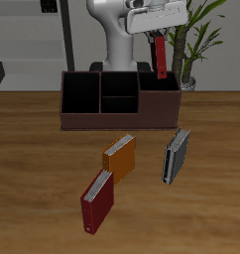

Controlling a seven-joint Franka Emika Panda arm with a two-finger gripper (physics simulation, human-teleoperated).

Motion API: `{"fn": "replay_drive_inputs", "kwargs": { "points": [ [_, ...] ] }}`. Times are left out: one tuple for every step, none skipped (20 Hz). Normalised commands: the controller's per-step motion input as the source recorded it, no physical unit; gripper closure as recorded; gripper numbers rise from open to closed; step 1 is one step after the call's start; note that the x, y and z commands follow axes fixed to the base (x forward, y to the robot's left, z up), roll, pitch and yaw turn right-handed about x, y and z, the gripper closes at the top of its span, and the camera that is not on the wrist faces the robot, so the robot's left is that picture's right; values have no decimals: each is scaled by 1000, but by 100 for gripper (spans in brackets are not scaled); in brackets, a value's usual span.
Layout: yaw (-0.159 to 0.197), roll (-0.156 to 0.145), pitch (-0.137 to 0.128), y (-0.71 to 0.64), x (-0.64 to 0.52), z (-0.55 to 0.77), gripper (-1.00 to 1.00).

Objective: Place the right red book into the back desk caddy's right compartment

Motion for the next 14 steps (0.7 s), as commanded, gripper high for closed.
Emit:
{"fn": "replay_drive_inputs", "kwargs": {
  "points": [
    [11, 21, 4, 28, -37, -68, 100],
    [3, 97, 49, 71, 40, -159, 100],
    [-22, -23, 21, 2, -12, -67, 100],
    [42, 15, -14, 74, -12, -107, 100],
    [-5, 16, 41, 23, 60, -149, 100],
    [28, 29, 0, 75, 21, -120, 100],
    [-8, 8, 24, -20, 55, -84, 100],
    [-25, -13, 5, -14, -9, -83, 100],
    [-2, 4, -8, -32, 30, -44, 100],
    [-15, 28, 52, -14, 68, -202, 100],
    [-9, -21, -8, -44, 32, -48, 100],
    [3, 25, 21, 14, 97, -261, 100],
    [-40, -24, 58, -91, 141, -297, 100],
    [10, -8, 19, 11, 85, -179, 100]
  ]
}}
